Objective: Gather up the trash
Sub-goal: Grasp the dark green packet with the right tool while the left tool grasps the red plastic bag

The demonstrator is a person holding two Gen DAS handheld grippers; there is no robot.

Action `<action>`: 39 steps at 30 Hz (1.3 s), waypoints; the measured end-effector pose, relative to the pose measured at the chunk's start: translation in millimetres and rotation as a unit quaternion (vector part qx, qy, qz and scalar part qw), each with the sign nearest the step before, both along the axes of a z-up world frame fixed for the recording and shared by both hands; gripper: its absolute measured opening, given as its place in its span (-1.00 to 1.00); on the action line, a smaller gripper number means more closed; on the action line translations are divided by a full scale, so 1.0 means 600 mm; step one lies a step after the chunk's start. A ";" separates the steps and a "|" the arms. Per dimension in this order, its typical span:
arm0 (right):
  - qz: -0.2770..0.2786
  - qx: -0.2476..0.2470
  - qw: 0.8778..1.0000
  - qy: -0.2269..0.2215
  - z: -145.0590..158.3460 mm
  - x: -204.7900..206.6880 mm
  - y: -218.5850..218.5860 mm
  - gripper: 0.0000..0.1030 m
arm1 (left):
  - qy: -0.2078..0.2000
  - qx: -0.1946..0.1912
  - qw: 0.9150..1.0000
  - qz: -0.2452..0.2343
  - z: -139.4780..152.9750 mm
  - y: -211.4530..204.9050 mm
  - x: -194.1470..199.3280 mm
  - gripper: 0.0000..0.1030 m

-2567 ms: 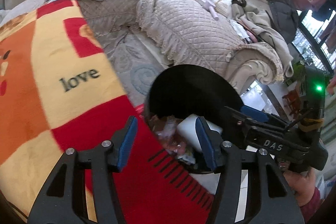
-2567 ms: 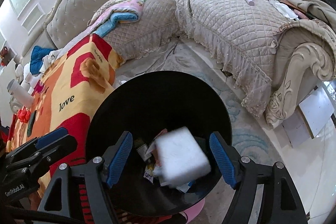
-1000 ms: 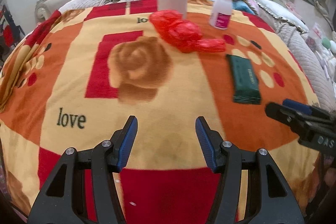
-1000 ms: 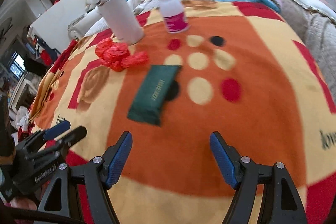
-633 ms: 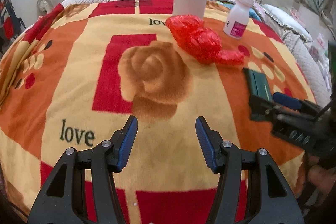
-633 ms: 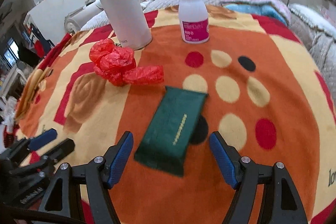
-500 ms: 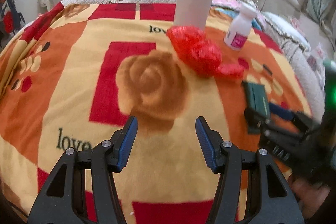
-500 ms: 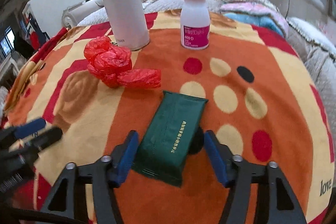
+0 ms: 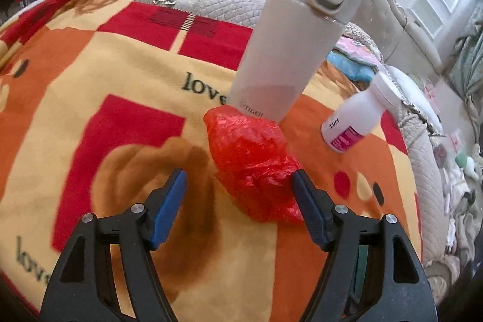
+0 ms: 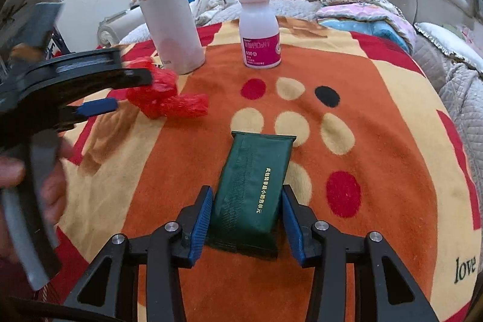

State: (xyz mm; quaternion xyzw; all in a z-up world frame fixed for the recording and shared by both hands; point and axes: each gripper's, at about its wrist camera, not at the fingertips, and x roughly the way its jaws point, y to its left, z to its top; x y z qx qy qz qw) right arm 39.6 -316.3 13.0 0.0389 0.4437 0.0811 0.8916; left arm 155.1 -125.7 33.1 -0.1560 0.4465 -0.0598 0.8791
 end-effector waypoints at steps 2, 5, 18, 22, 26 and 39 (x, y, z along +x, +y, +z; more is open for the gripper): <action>0.000 0.000 1.000 -0.006 0.000 -0.002 0.001 -0.16 | -0.004 -0.015 1.000 -0.003 -0.005 -0.004 0.010 0.38; 0.000 0.009 1.000 -0.010 0.000 -0.007 -0.003 -0.18 | -0.003 -0.036 0.999 -0.013 -0.010 -0.003 0.011 0.04; -0.014 0.026 0.999 -0.025 0.053 -0.105 -0.068 -0.20 | 0.023 -0.034 0.993 -0.114 0.049 -0.028 -0.121 -0.44; -0.031 0.019 0.999 -0.025 0.066 -0.151 -0.103 -0.20 | 0.027 -0.026 0.988 -0.151 0.059 -0.066 -0.188 -0.44; -0.048 0.014 0.998 -0.024 0.073 -0.191 -0.139 -0.20 | 0.024 -0.016 0.983 -0.182 0.065 -0.116 -0.236 -0.44; -0.142 0.012 0.989 -0.026 0.083 -0.329 -0.293 -0.26 | 0.004 0.002 0.956 -0.295 0.090 -0.335 -0.351 -0.44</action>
